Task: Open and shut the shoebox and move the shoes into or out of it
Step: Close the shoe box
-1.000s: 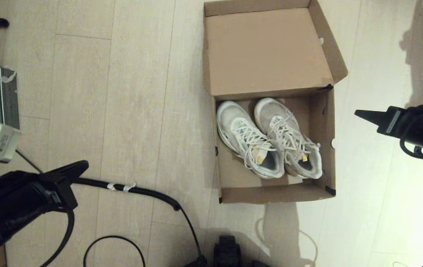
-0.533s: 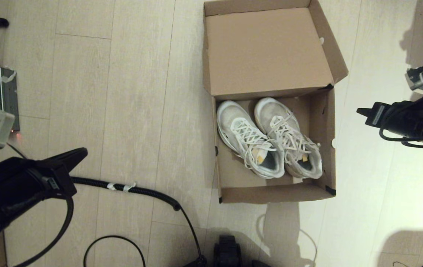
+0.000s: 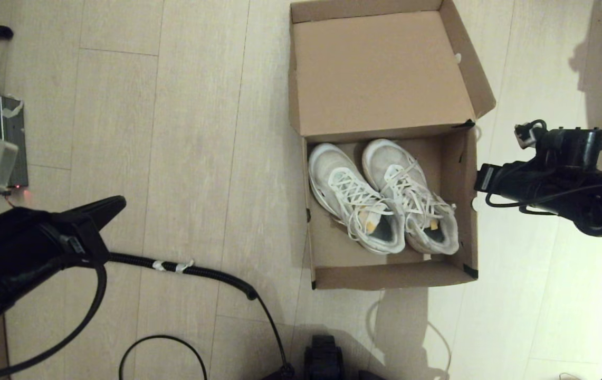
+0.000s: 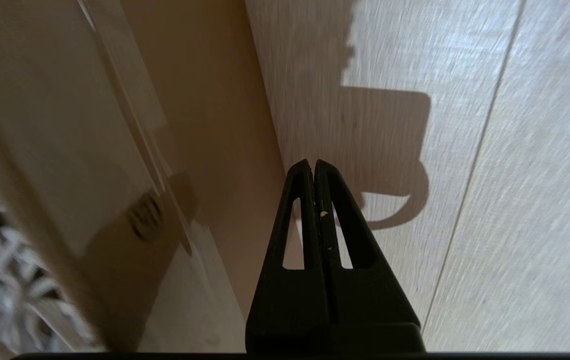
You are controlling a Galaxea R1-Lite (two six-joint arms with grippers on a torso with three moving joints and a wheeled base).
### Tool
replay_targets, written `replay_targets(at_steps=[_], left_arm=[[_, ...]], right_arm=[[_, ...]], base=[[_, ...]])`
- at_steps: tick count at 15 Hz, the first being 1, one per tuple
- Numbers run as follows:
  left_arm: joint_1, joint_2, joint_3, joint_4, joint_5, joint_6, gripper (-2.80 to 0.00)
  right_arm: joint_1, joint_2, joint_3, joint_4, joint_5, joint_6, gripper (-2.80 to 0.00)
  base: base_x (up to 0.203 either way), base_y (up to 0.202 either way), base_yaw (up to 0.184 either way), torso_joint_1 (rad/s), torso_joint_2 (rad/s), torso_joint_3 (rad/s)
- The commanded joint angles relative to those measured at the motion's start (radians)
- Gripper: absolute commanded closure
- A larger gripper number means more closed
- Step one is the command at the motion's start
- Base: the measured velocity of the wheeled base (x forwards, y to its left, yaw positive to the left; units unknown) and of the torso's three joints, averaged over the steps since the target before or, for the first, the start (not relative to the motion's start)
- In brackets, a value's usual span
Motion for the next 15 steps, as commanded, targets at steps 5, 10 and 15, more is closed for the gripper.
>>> replay_targets(at_steps=[5, 10, 15], left_arm=[[0.000, 0.027, -0.018, -0.004, 0.001, 0.000, 0.00], [0.000, 0.027, -0.019, -0.004, 0.001, 0.000, 0.00], [0.000, 0.021, -0.015, -0.004, 0.001, 0.000, 0.00]], right_arm=[[0.036, -0.003, 0.138, -0.066, 0.064, -0.019, 0.00], [0.048, -0.102, 0.315, -0.110, 0.165, -0.022, 0.00], [0.108, -0.175, 0.488, -0.115, 0.192, -0.025, 0.00]], base=[[0.000, 0.000, 0.000, 0.000, 0.00, 0.000], [0.000, 0.000, 0.000, 0.000, 0.00, 0.000], [0.000, 0.000, 0.000, 0.000, 0.00, 0.000]])
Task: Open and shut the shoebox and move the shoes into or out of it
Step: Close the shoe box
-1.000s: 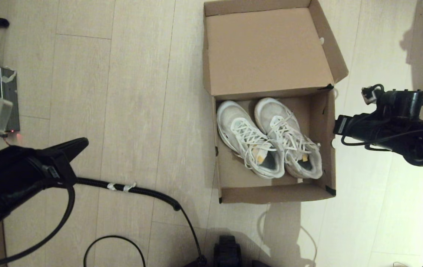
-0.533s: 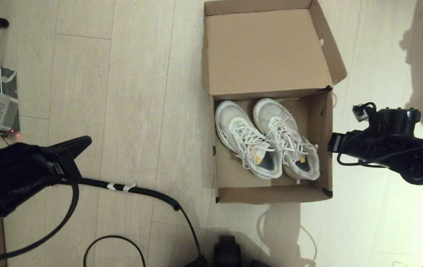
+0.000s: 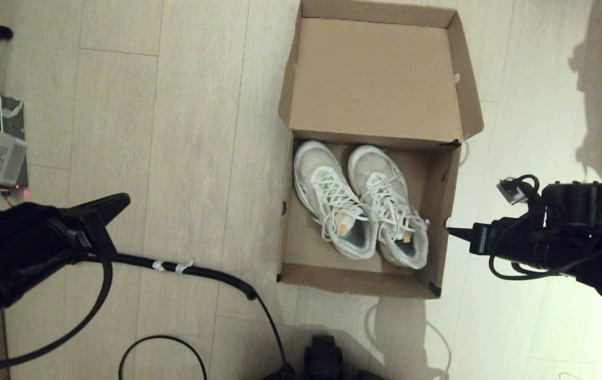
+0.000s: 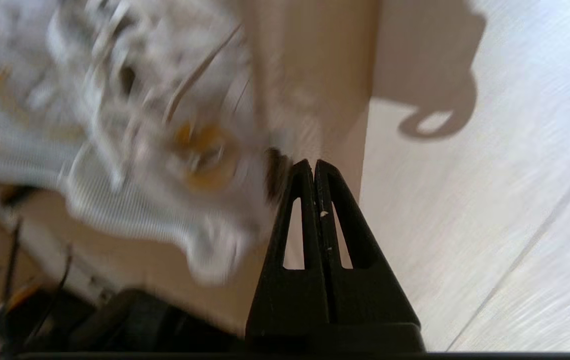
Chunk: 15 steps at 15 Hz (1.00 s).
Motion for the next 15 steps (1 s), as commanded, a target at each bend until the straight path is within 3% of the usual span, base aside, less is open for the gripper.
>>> replay_targets(at_steps=[1, 4, 7, 9, 11, 13, 15], left_arm=[[0.000, -0.005, 0.007, -0.004, 0.001, -0.001, 0.00], [0.000, -0.010, 0.007, -0.004, 0.001, -0.002, 0.00], [0.000, 0.002, 0.001, -0.005, -0.002, -0.008, 0.00], [-0.001, 0.028, -0.028, -0.006, -0.020, -0.007, 0.00], [-0.001, 0.074, -0.079, -0.008, -0.044, -0.010, 0.00], [-0.001, 0.127, -0.123, -0.015, -0.065, -0.066, 0.00], [0.000, 0.204, -0.175, -0.021, -0.126, -0.145, 0.00]], right_arm=[[0.026, -0.029, 0.048, -0.005, 0.002, 0.001, 0.00], [0.023, -0.030, 0.074, -0.050, -0.009, 0.002, 0.00], [-0.104, -0.048, 0.034, -0.059, -0.009, -0.053, 0.00], [-0.144, -0.080, -0.025, -0.018, -0.041, -0.098, 0.00], [-0.111, -0.091, -0.106, 0.035, -0.243, -0.118, 0.00], [-0.016, -0.097, -0.206, 0.098, -0.430, -0.143, 0.00], [0.028, -0.107, -0.316, 0.199, -0.483, -0.164, 0.00]], base=[[0.000, 0.000, 0.000, 0.000, 0.00, 0.000], [0.000, 0.000, 0.000, 0.000, 0.00, 0.000], [0.000, 0.000, 0.000, 0.000, 0.00, 0.000], [0.000, 0.000, 0.000, 0.000, 0.00, 0.000], [0.000, 0.000, 0.000, 0.000, 0.00, 0.000], [0.000, 0.000, 0.000, 0.000, 0.00, 0.000], [0.000, 0.000, 0.000, 0.000, 0.00, 0.000]])
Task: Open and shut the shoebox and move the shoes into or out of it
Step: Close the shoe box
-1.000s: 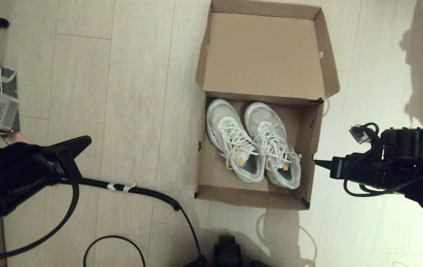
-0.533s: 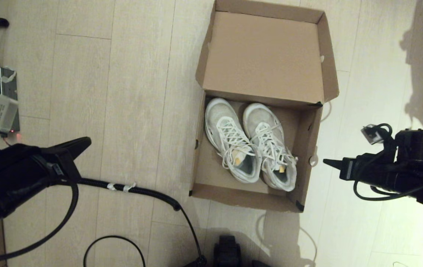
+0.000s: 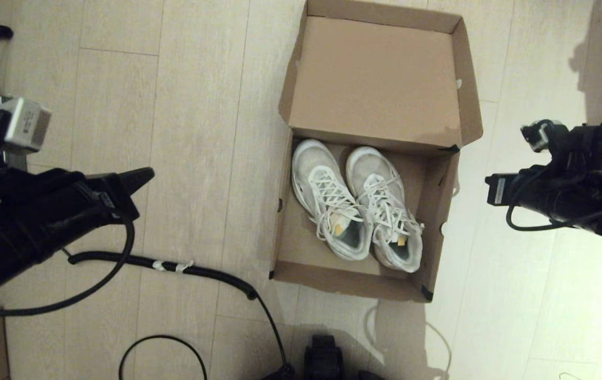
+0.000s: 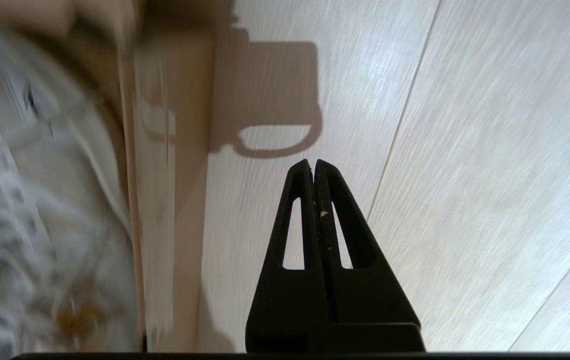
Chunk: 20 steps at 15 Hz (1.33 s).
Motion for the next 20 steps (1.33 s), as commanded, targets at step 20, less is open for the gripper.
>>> replay_targets(at_steps=[20], left_arm=[[-0.046, -0.160, 0.067, 0.118, 0.191, -0.037, 0.00]], right_arm=[[-0.086, -0.513, 0.334, 0.270, -0.096, -0.127, 0.00]], base=[[0.000, 0.000, 0.000, 0.000, 0.00, 0.000]])
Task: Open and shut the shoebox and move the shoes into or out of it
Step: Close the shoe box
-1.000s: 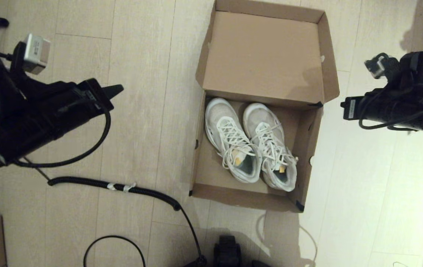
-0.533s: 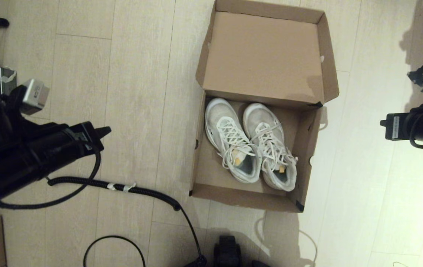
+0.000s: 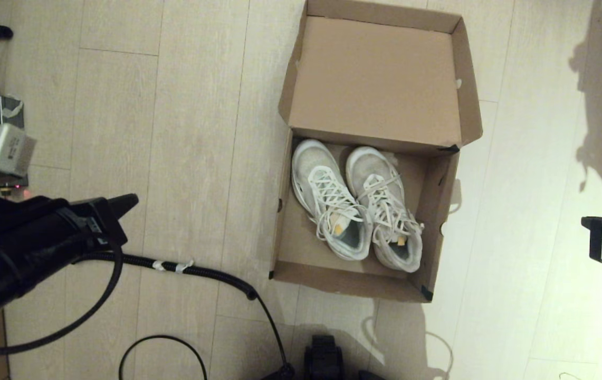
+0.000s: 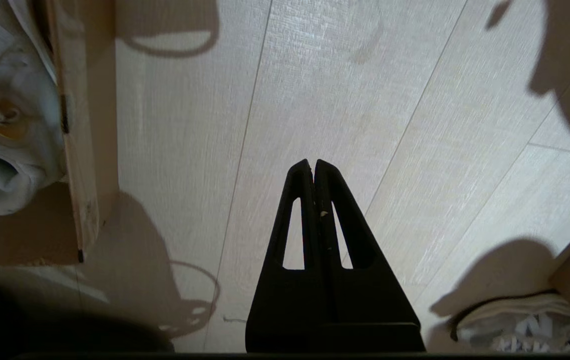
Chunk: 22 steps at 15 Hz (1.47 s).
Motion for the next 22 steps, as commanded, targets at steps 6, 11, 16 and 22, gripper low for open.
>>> replay_targets(at_steps=[6, 11, 16, 22], left_arm=[[0.001, -0.079, -0.003, 0.002, -0.016, 0.011, 0.00], [-0.001, -0.069, 0.026, -0.006, -0.061, 0.012, 0.00], [0.005, -0.064, -0.021, -0.004, -0.049, 0.015, 0.00], [0.011, -0.073, -0.005, -0.003, -0.044, 0.011, 0.00]], right_arm=[[0.003, 0.003, -0.018, -0.044, 0.015, -0.012, 0.00], [0.002, -0.006, -0.027, -0.047, 0.058, -0.028, 0.00], [-0.004, -0.020, -0.018, -0.047, 0.061, -0.037, 0.00], [-0.001, -0.021, -0.050, -0.047, 0.070, -0.006, 0.00]], base=[[0.000, 0.000, 0.000, 0.000, 0.00, 0.000], [0.000, 0.000, 0.000, 0.000, 0.00, 0.000], [0.000, 0.000, 0.000, 0.000, 0.00, 0.000], [0.000, 0.000, 0.000, 0.000, 0.00, 0.000]])
